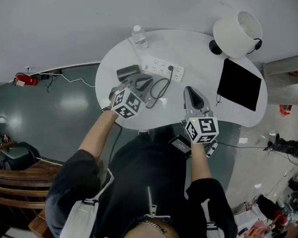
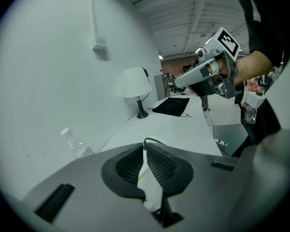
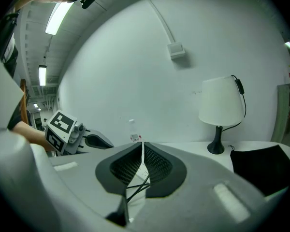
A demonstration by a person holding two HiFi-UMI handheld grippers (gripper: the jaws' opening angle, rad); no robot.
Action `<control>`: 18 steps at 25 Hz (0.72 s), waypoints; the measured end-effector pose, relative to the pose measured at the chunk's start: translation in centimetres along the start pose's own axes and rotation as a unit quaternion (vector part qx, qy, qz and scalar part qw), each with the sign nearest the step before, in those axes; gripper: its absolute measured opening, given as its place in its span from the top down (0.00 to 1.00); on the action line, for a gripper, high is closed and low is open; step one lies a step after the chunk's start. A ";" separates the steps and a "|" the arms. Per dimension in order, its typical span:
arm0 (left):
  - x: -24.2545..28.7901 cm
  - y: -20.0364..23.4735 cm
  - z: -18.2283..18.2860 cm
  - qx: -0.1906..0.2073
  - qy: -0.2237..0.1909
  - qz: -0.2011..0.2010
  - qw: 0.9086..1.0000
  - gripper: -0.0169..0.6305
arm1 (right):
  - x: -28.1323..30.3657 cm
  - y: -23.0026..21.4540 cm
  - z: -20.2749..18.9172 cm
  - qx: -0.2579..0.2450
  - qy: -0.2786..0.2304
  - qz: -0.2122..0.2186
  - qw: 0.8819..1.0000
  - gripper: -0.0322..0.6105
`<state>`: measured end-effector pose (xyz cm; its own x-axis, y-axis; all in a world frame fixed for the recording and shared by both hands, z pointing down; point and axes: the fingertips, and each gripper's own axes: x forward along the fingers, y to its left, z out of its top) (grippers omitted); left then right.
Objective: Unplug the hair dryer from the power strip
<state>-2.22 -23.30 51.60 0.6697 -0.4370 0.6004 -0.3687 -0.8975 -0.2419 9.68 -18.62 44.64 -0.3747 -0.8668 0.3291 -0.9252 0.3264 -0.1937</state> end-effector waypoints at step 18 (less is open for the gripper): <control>5.9 1.2 -2.8 0.097 0.081 -0.088 0.988 0.63 | 3.4 -2.9 -1.3 0.021 0.029 0.009 0.999 0.93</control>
<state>-0.50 -26.80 57.02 0.5943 -0.2720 0.7568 -0.1148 -0.9601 -0.2550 10.98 -21.98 47.54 -0.3954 -0.8375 0.3772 -0.9153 0.3250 -0.2380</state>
